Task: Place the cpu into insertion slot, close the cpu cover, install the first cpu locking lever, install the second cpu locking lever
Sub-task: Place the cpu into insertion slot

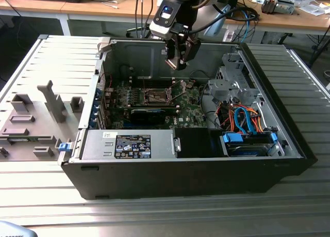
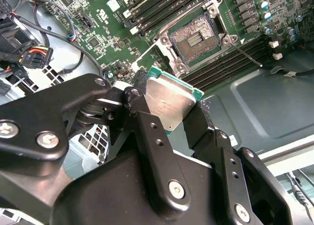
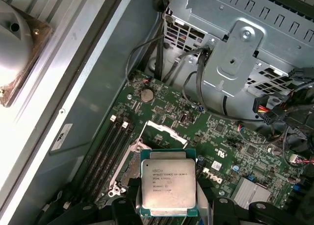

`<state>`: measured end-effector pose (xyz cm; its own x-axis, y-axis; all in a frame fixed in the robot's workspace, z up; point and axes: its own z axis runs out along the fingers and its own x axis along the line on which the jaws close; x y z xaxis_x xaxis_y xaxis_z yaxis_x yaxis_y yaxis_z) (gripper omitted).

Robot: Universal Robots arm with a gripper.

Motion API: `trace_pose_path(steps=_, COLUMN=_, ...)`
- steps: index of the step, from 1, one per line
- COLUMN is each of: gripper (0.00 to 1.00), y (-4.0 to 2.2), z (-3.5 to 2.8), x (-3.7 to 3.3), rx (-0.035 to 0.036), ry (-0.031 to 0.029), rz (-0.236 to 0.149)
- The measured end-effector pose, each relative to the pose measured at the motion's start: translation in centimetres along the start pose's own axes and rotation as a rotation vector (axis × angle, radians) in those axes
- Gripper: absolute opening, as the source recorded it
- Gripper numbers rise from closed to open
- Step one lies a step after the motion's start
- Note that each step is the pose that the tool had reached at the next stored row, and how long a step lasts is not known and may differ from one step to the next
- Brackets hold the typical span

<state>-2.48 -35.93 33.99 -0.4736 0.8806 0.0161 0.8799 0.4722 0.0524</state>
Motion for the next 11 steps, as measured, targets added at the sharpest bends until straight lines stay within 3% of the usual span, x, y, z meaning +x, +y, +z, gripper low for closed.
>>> trace_pose_path(steps=11, gripper=0.54, y=0.0, z=0.02, x=0.0, rx=-0.0002, ry=-0.0008, rz=0.014)
